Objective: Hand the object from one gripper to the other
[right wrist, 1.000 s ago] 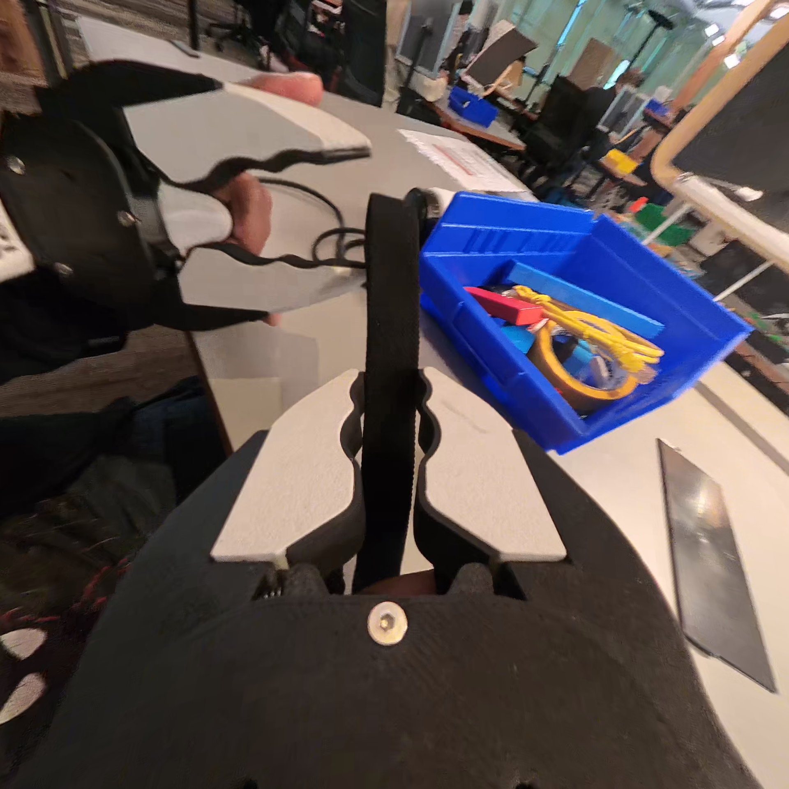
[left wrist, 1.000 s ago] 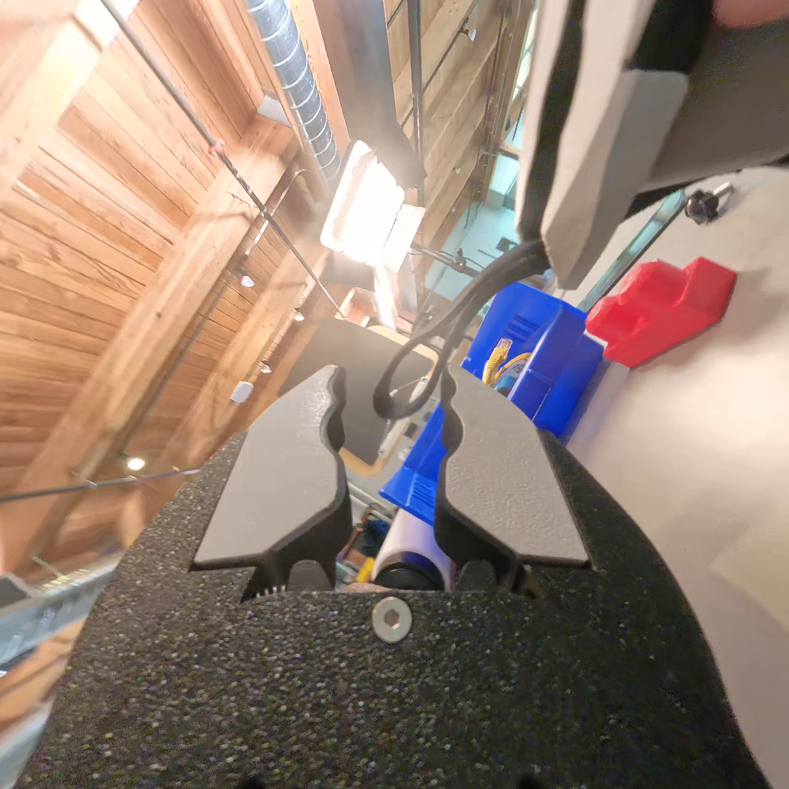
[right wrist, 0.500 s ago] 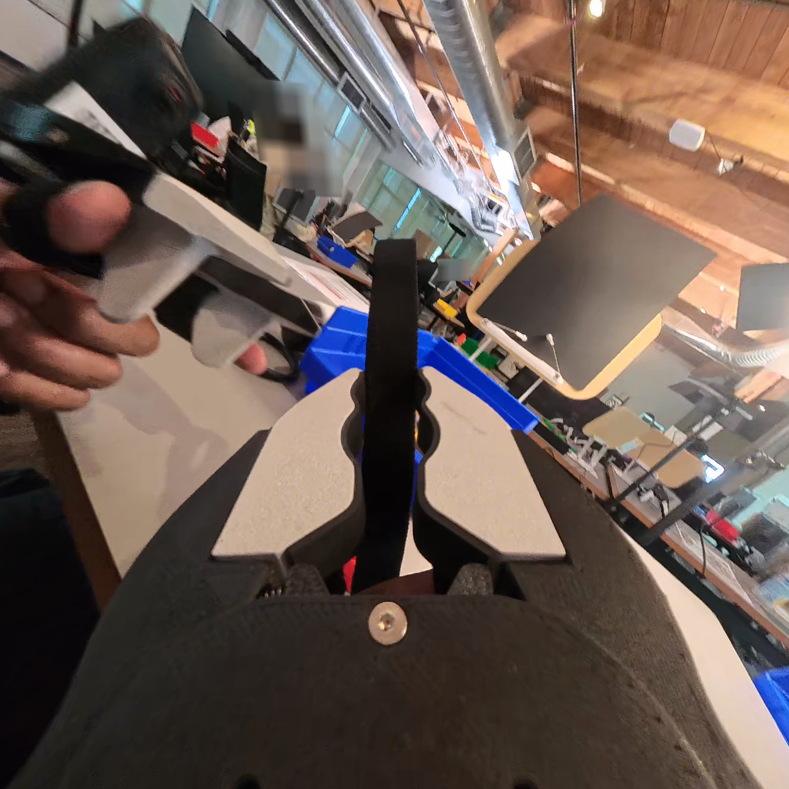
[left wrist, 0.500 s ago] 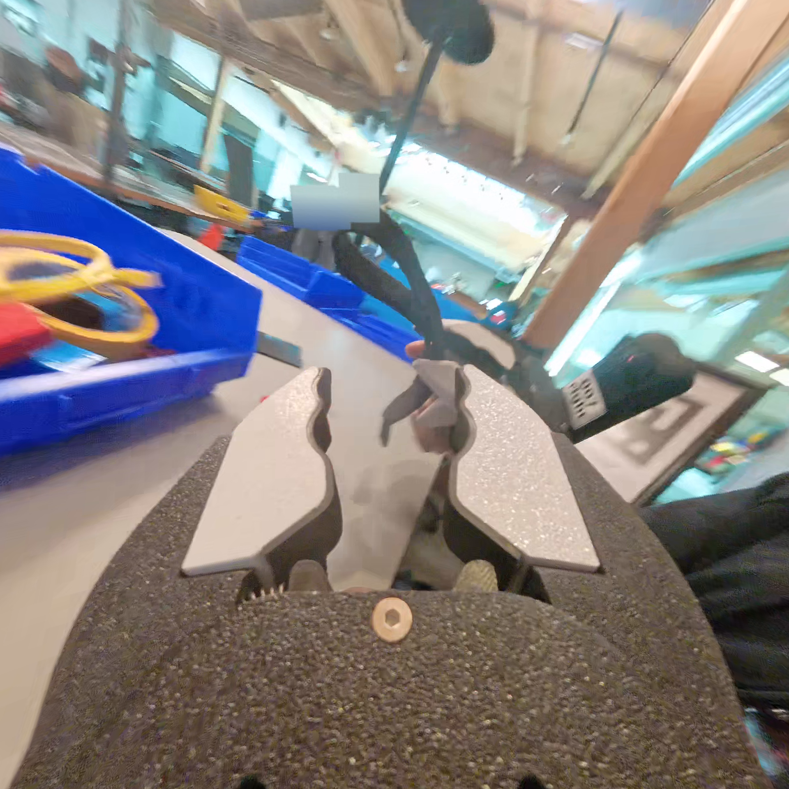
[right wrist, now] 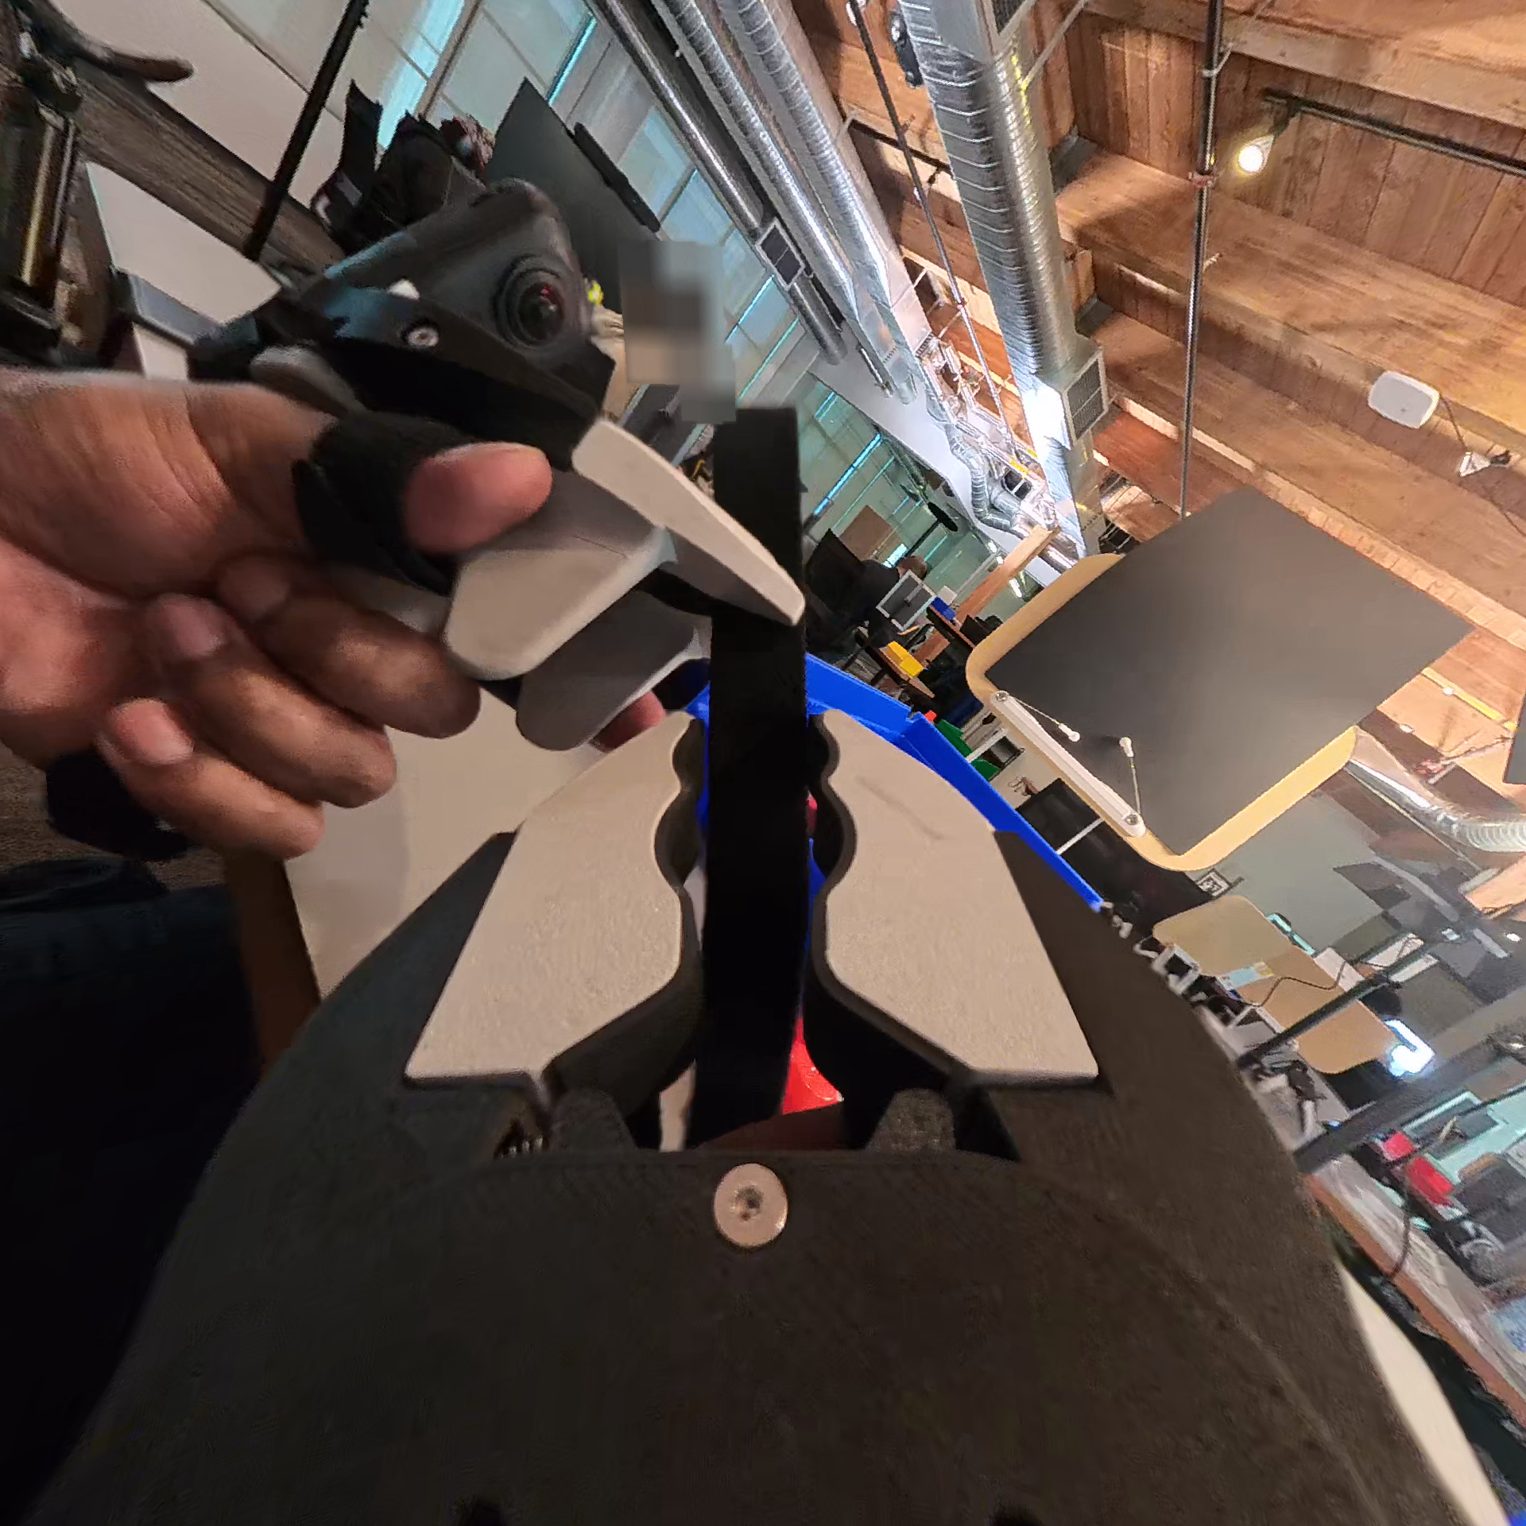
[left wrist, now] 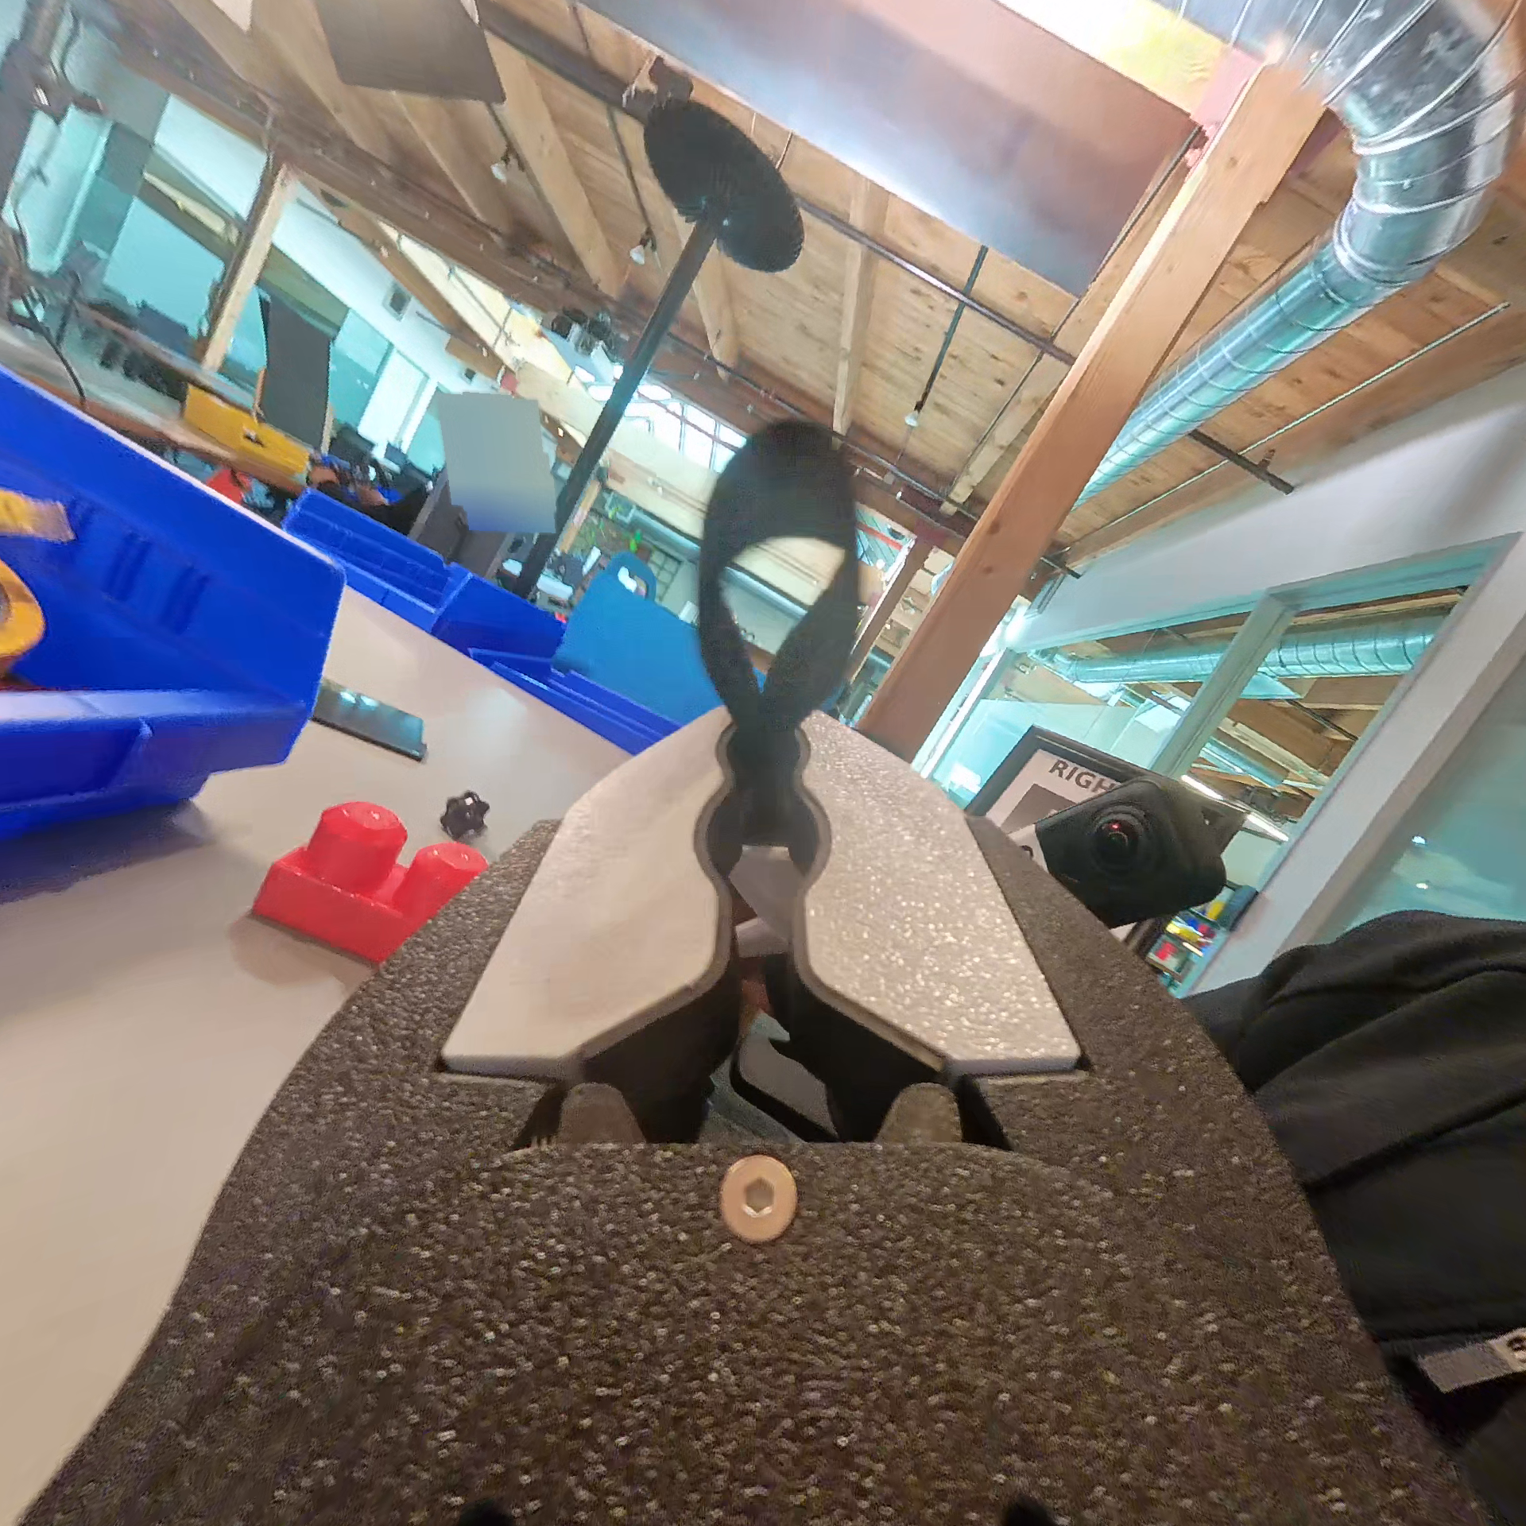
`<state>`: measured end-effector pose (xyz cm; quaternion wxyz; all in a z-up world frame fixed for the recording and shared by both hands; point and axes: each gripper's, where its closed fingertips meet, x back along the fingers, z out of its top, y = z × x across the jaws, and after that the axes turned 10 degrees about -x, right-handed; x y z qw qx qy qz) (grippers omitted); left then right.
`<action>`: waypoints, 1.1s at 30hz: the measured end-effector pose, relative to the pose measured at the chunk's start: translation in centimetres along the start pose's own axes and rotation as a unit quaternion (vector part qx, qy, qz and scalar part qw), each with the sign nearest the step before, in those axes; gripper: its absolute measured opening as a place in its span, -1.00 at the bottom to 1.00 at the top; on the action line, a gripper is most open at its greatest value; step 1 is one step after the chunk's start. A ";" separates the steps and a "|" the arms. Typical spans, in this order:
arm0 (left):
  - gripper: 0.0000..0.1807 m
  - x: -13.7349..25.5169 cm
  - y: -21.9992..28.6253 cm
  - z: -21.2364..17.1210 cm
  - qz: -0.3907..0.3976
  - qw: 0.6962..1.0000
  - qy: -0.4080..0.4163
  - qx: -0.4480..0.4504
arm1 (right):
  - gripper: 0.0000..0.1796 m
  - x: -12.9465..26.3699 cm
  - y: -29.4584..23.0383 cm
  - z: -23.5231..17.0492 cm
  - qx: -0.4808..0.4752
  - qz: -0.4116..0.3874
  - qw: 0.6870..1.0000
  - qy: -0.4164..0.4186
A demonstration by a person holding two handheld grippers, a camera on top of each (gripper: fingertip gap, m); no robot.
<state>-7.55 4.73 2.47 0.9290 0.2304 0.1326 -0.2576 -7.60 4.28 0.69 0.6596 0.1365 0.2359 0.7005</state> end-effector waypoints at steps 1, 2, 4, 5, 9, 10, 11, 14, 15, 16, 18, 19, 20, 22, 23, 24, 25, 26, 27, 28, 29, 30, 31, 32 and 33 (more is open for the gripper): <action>-0.92 0.1 0.0 0.4 0.001 1.000 0.014 -0.016 | -0.72 0.1 0.1 0.2 -0.011 0.000 1.000 0.005; -0.92 0.4 -0.1 1.0 0.007 0.999 0.032 -0.038 | -0.71 0.2 0.3 0.5 -0.024 -0.002 1.000 0.010; -0.93 1.0 0.0 2.3 0.027 0.991 0.065 -0.111 | -0.67 0.4 0.7 0.9 -0.052 -0.009 0.998 0.018; -0.93 1.3 0.1 2.8 0.042 0.983 0.074 -0.160 | -0.66 0.5 0.9 1.1 -0.068 -0.012 0.997 0.023; -0.93 2.1 1.8 3.1 0.099 0.884 0.066 -0.452 | -0.66 0.8 0.5 1.4 -0.182 0.021 0.982 0.038; -0.93 2.0 2.4 2.5 0.097 0.848 0.051 -0.519 | -0.67 0.9 0.2 1.2 -0.217 0.037 0.975 0.037; -0.93 1.9 3.0 1.7 0.090 0.814 0.035 -0.572 | -0.66 0.9 -0.3 0.8 -0.252 0.059 0.965 0.030; -0.93 1.8 3.5 0.6 0.095 0.752 0.024 -0.652 | -0.65 1.0 -1.7 0.0 -0.348 0.134 0.928 0.006; -0.93 1.8 3.6 0.4 0.098 0.735 0.026 -0.670 | -0.64 1.1 -2.0 0.0 -0.378 0.156 0.913 0.003; -0.93 1.7 3.7 0.3 0.106 0.713 0.025 -0.692 | -0.64 1.3 -2.2 0.1 -0.406 0.174 0.897 0.002; -0.94 1.6 3.9 -0.3 0.115 0.669 0.017 -0.734 | -0.63 1.8 -2.1 0.2 -0.450 0.193 0.872 0.010; -0.94 1.6 4.0 -0.5 0.116 0.657 0.016 -0.744 | -0.63 2.2 -2.0 0.3 -0.462 0.193 0.865 0.017; -0.94 1.5 4.3 -0.5 0.116 0.662 0.022 -0.740 | -0.63 2.6 -1.8 0.4 -0.467 0.188 0.864 0.026; -0.94 1.4 5.2 0.3 0.112 0.718 0.058 -0.684 | -0.62 3.6 -1.5 0.2 -0.463 0.168 0.869 0.049; -0.94 1.4 5.7 1.0 0.108 0.757 0.087 -0.638 | -0.62 4.1 -1.6 -0.1 -0.464 0.160 0.869 0.056; -0.94 1.6 6.1 1.7 0.101 0.798 0.117 -0.582 | -0.62 4.6 -1.8 -0.4 -0.471 0.157 0.866 0.064; -0.94 1.7 6.3 2.3 0.092 0.837 0.148 -0.518 | -0.62 5.1 -1.9 -0.6 -0.484 0.154 0.858 0.074; -0.93 2.0 6.5 2.8 0.081 0.870 0.181 -0.451 | -0.62 5.6 -2.1 -0.8 -0.501 0.151 0.848 0.085; -0.93 2.3 6.5 3.0 0.069 0.895 0.211 -0.387 | -0.61 6.1 -2.4 -0.9 -0.521 0.150 0.835 0.097; -0.94 2.6 6.4 3.0 0.057 0.913 0.234 -0.328 | -0.61 6.5 -2.7 -0.9 -0.542 0.153 0.819 0.109; -0.94 2.7 6.3 2.6 0.044 0.926 0.250 -0.278 | -0.61 6.8 -3.2 -0.9 -0.561 0.159 0.804 0.120; -0.94 2.8 6.2 2.1 0.030 0.936 0.261 -0.236 | -0.59 7.0 -3.8 -0.7 -0.578 0.168 0.789 0.127; -0.94 2.9 6.3 1.5 0.018 0.941 0.268 -0.205 | -0.57 7.1 -4.3 -0.5 -0.592 0.181 0.774 0.135; -0.94 3.0 6.3 0.8 0.005 0.946 0.272 -0.178 | -0.56 7.1 -4.7 -0.2 -0.606 0.193 0.758 0.144; -0.94 2.9 6.5 0.0 -0.014 0.951 0.271 -0.149 | -0.52 7.1 -5.0 0.2 -0.618 0.205 0.743 0.153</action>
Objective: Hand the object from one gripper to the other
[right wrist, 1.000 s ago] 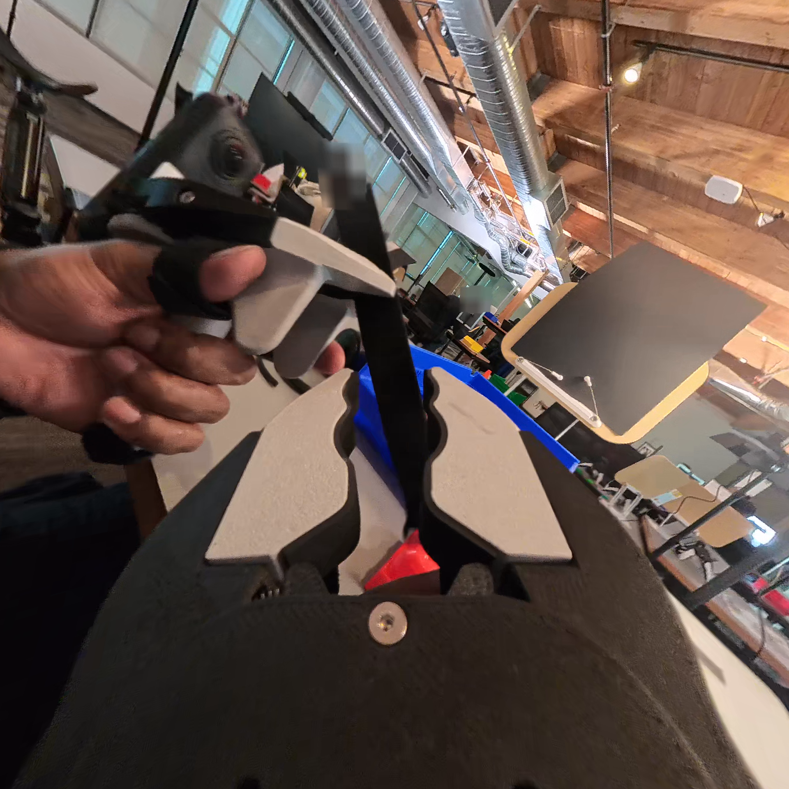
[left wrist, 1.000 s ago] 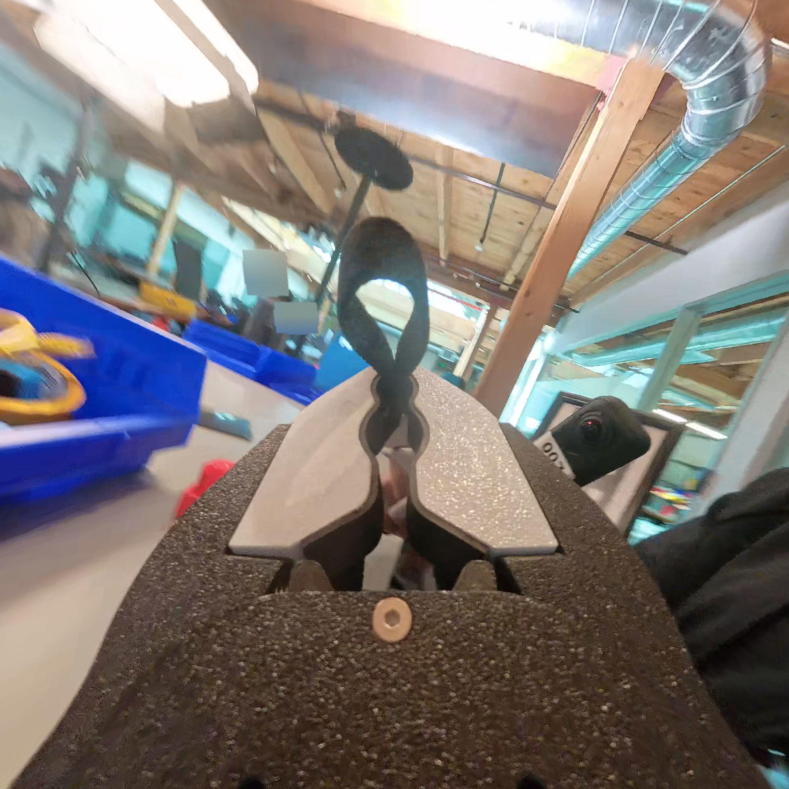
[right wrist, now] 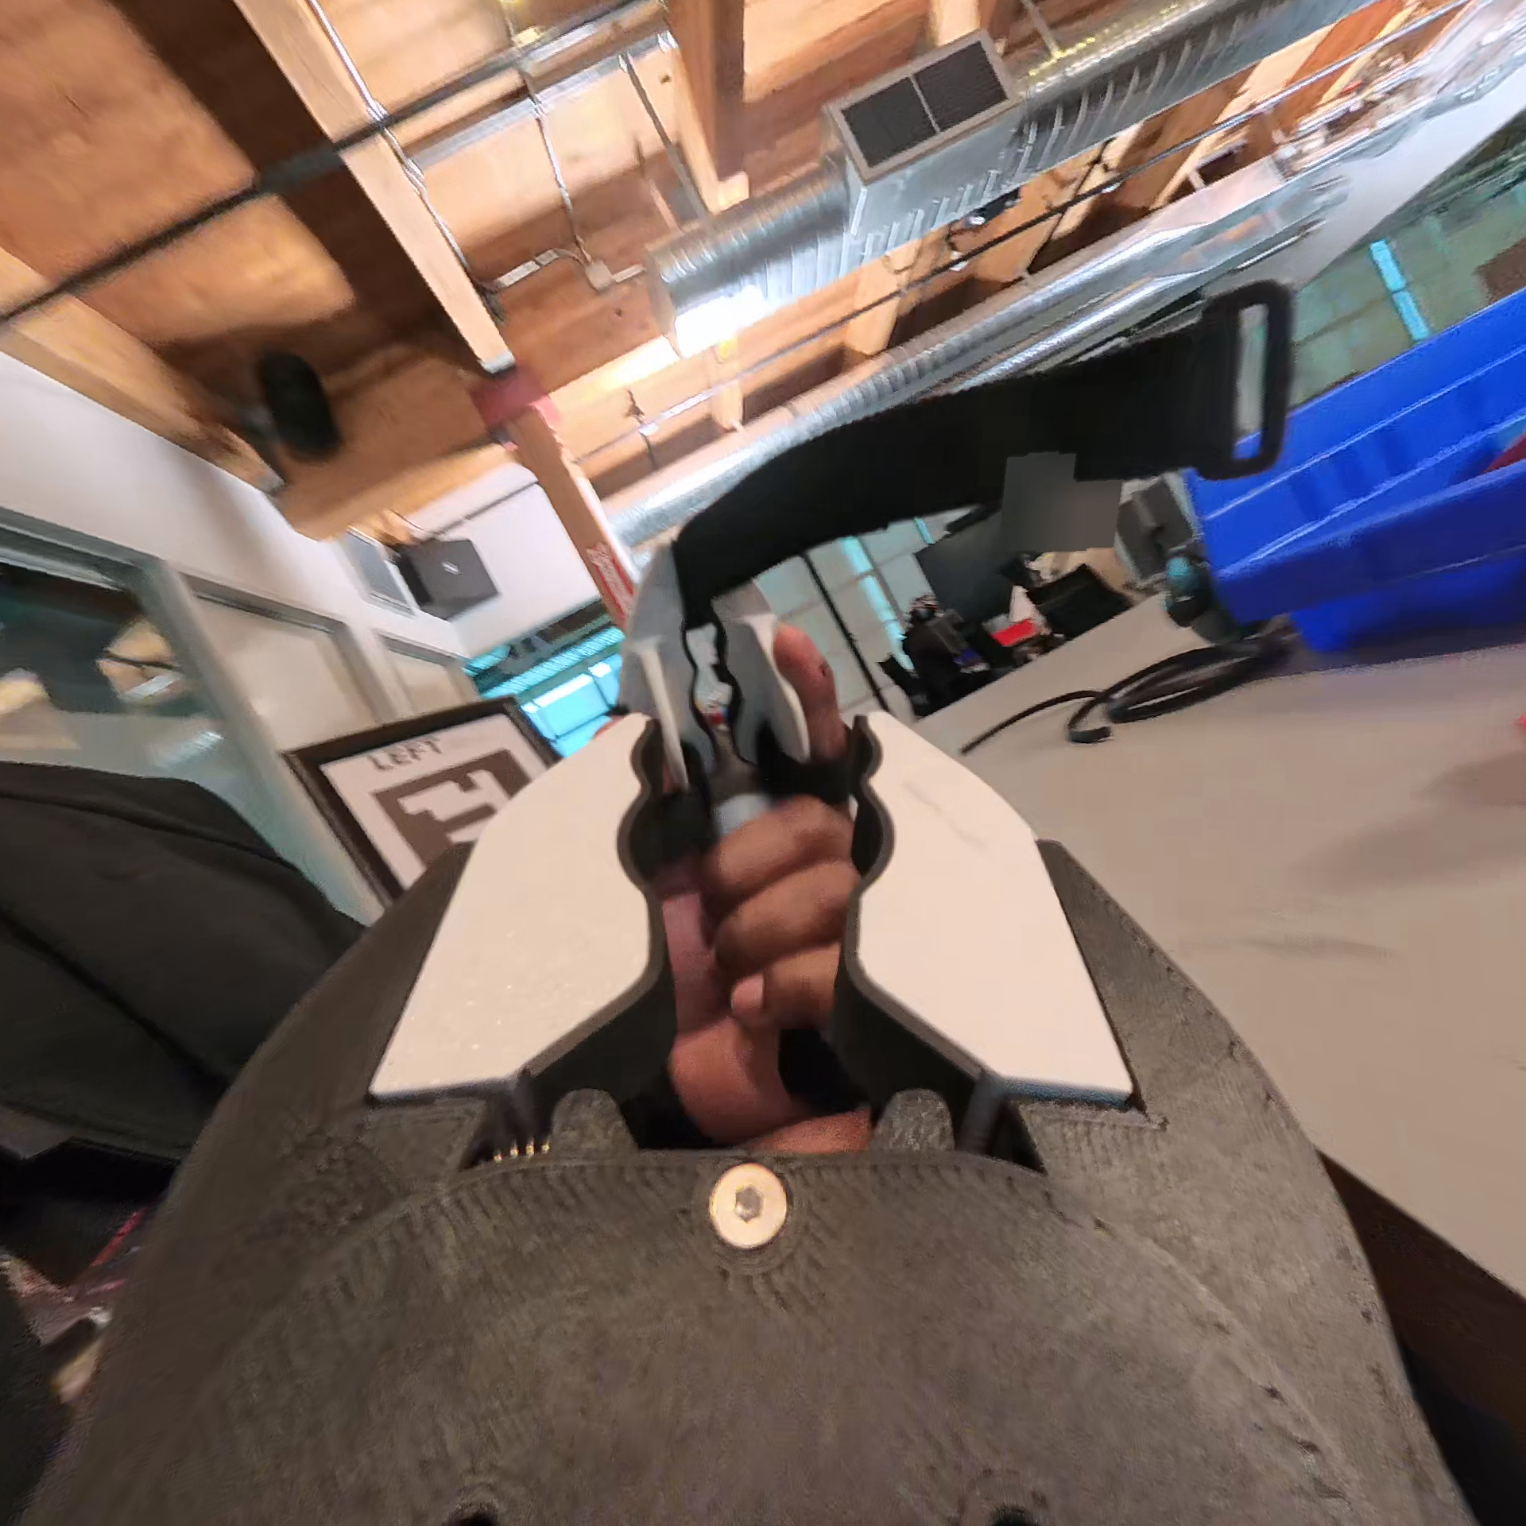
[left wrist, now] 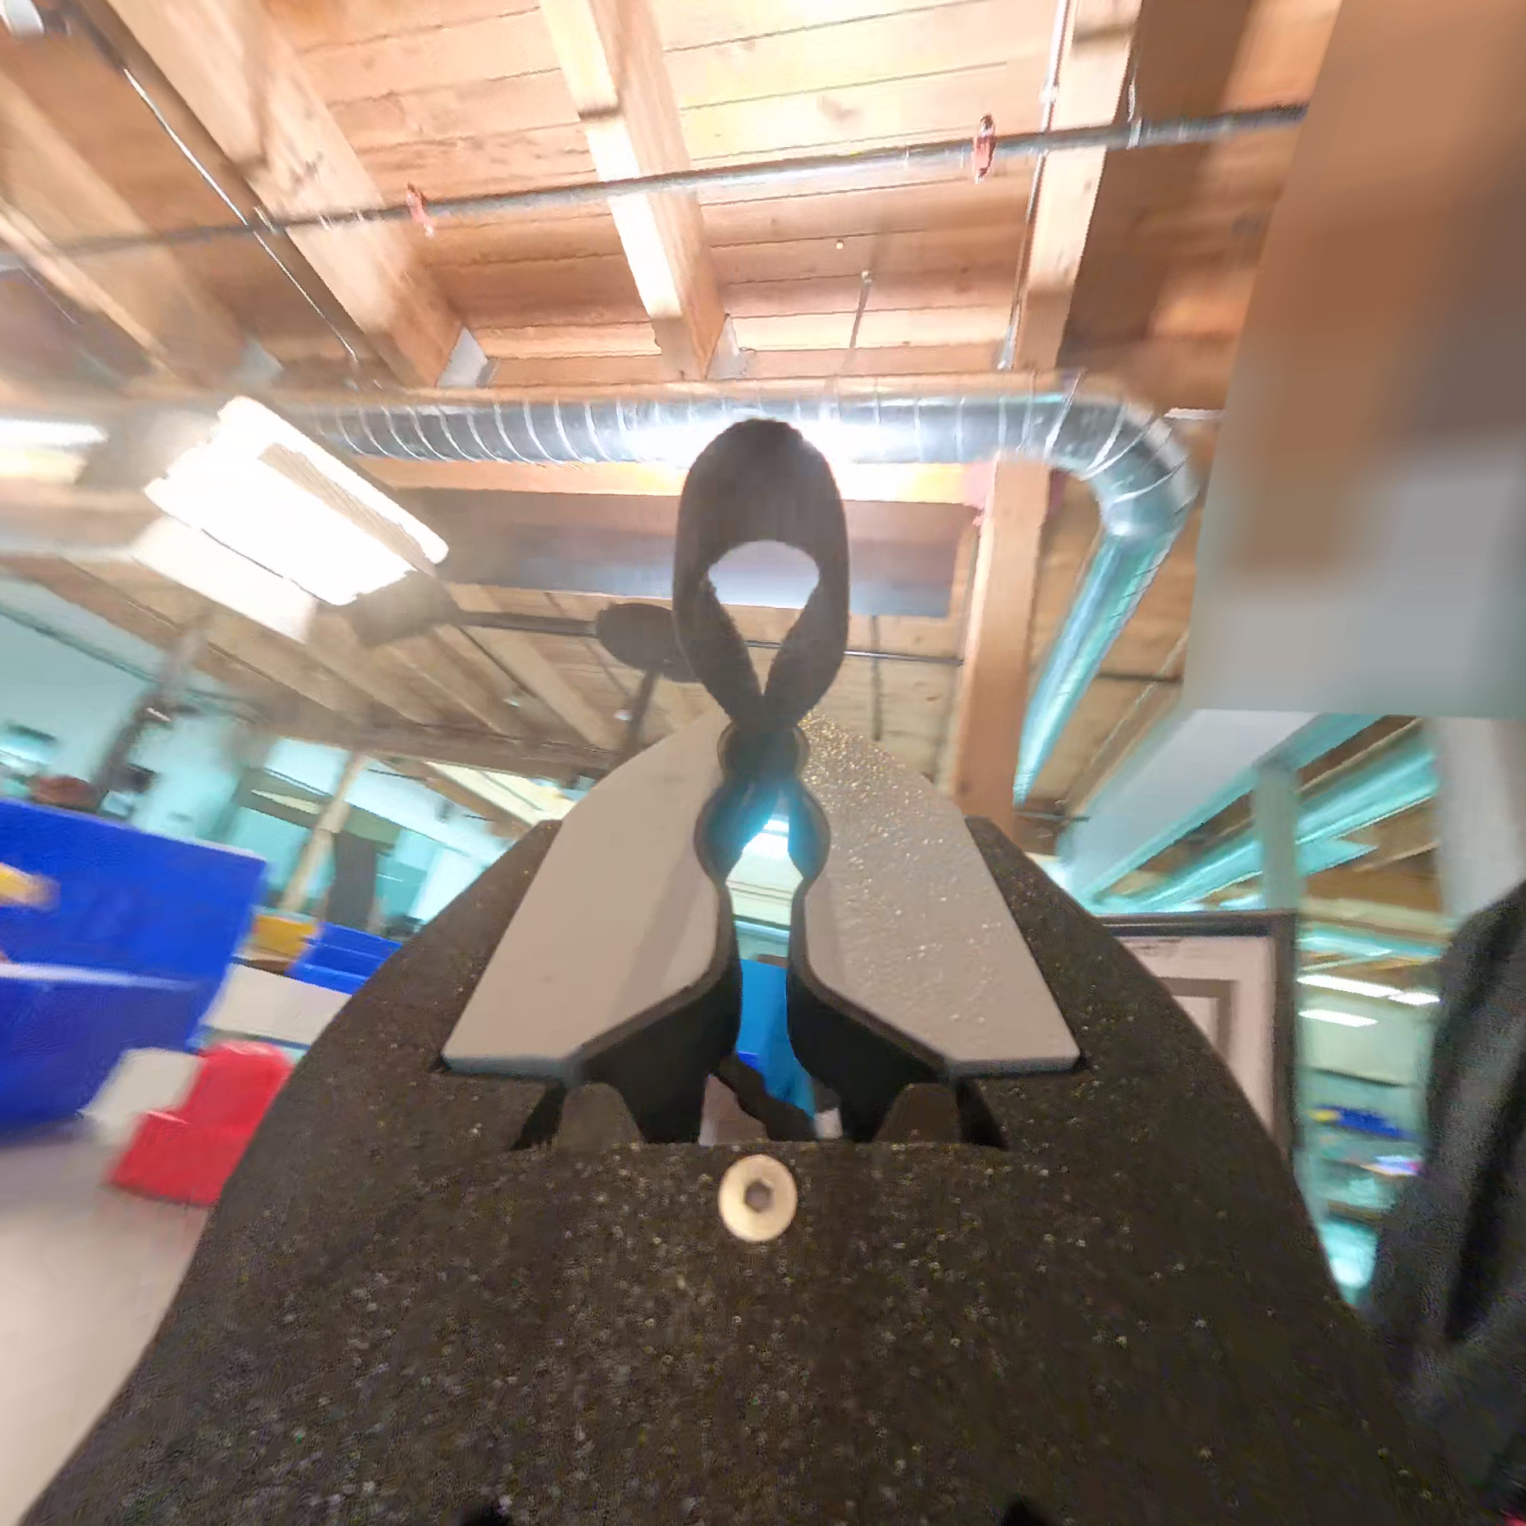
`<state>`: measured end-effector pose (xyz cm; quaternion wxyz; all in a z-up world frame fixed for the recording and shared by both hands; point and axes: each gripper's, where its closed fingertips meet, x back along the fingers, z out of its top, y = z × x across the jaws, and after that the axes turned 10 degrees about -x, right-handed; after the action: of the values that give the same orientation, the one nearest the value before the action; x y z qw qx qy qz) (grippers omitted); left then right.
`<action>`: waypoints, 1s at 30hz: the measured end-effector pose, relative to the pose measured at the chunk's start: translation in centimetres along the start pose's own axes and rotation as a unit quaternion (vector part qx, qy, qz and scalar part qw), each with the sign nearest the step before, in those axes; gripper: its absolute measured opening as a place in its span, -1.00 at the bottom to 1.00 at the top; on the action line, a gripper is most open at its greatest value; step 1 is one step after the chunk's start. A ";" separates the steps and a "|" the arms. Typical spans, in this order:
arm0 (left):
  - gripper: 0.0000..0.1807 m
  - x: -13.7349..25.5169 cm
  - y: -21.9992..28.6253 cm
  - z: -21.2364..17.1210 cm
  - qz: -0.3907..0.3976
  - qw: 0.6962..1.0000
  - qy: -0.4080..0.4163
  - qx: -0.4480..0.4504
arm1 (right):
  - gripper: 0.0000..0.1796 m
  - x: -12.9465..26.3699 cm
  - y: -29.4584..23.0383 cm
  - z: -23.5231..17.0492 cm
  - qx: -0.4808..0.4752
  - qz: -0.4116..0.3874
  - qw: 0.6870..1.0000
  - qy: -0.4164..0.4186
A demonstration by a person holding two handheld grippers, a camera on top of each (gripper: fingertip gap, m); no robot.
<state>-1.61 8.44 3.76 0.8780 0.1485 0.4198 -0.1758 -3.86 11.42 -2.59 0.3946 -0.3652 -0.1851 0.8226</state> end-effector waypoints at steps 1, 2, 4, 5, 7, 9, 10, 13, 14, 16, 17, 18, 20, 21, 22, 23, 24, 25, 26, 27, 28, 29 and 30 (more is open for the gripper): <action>-0.94 0.3 0.4 -0.5 -0.013 0.999 0.002 0.038 | -0.49 -0.2 -0.4 -0.1 -0.018 0.018 1.000 0.005; -0.94 0.7 0.6 -0.8 -0.022 0.997 0.010 0.079 | -0.47 -0.2 -0.8 -0.1 -0.034 0.037 0.999 0.012; -0.94 1.4 0.5 -1.0 -0.031 0.987 0.035 0.152 | -0.47 0.0 -1.6 0.3 -0.053 0.068 0.996 0.034; -0.94 1.7 0.4 -1.2 -0.035 0.982 0.043 0.180 | -0.48 0.1 -1.8 0.5 -0.056 0.076 0.994 0.045; -0.94 2.0 0.1 -1.5 -0.045 0.974 0.047 0.217 | -0.49 0.2 -1.9 0.9 -0.055 0.079 0.994 0.054; -0.94 2.1 -0.1 -2.0 -0.051 0.969 0.044 0.239 | -0.50 0.2 -1.8 1.2 -0.049 0.075 0.994 0.058; -0.94 2.2 -0.2 -2.2 -0.052 0.967 0.044 0.247 | -0.52 0.3 -1.7 1.3 -0.046 0.071 0.995 0.061; -0.94 2.2 -0.1 -2.6 -0.069 0.957 0.043 0.278 | -0.57 0.4 -1.1 1.3 -0.043 0.057 0.995 0.070; -0.94 2.2 0.1 -2.7 -0.076 0.957 0.038 0.276 | -0.59 0.5 -0.9 1.3 -0.043 0.053 0.995 0.074; -0.94 2.2 0.4 -3.0 -0.087 0.958 0.024 0.273 | -0.65 0.7 -0.7 1.5 -0.042 0.048 0.994 0.084; -0.94 2.1 0.5 -3.1 -0.091 0.957 0.020 0.274 | -0.67 0.8 -0.6 1.5 -0.039 0.047 0.994 0.087; -0.94 2.1 0.6 -3.0 -0.094 0.956 0.018 0.276 | -0.69 0.8 -0.7 1.4 -0.034 0.047 0.994 0.088; -0.94 2.1 0.7 -3.0 -0.099 0.955 0.015 0.278 | -0.72 0.8 -1.0 1.4 -0.016 0.044 0.995 0.090; -0.94 2.1 0.7 -3.0 -0.098 0.955 0.013 0.279 | -0.74 0.8 -1.2 1.4 -0.007 0.043 0.995 0.091; -0.94 2.1 0.7 -3.0 -0.098 0.955 0.013 0.280 | -0.75 0.8 -1.3 1.4 0.002 0.040 0.995 0.093; -0.94 2.1 0.8 -2.9 -0.099 0.954 0.014 0.283 | -0.76 0.7 -1.4 1.5 0.013 0.036 0.995 0.096; -0.94 2.1 0.8 -2.9 -0.097 0.953 0.015 0.287 | -0.77 0.7 -1.6 1.6 0.024 0.034 0.994 0.099; -0.94 2.0 0.7 -2.8 -0.095 0.952 0.017 0.291 | -0.79 0.6 -1.8 1.5 0.034 0.034 0.994 0.101; -0.94 2.0 0.7 -2.7 -0.092 0.951 0.020 0.293 | -0.81 0.5 -2.0 1.5 0.043 0.036 0.993 0.101; -0.94 2.0 0.5 -2.7 -0.086 0.952 0.021 0.293 | -0.81 0.4 -2.2 1.5 0.049 0.037 0.993 0.103; -0.94 1.9 0.4 -2.7 -0.077 0.954 0.020 0.289 | -0.81 0.3 -2.3 1.5 0.052 0.038 0.992 0.107; -0.94 1.9 0.3 -2.6 -0.074 0.955 0.019 0.286 | -0.80 0.2 -2.4 1.6 0.054 0.039 0.992 0.111; -0.94 1.8 0.3 -2.4 -0.073 0.955 0.021 0.285 | -0.78 0.0 -2.5 1.6 0.055 0.042 0.991 0.114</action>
<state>-2.05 9.39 0.87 0.7747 0.3656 0.3804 -0.3486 -3.79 12.91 -0.06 0.3980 -0.4415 -0.0783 0.8004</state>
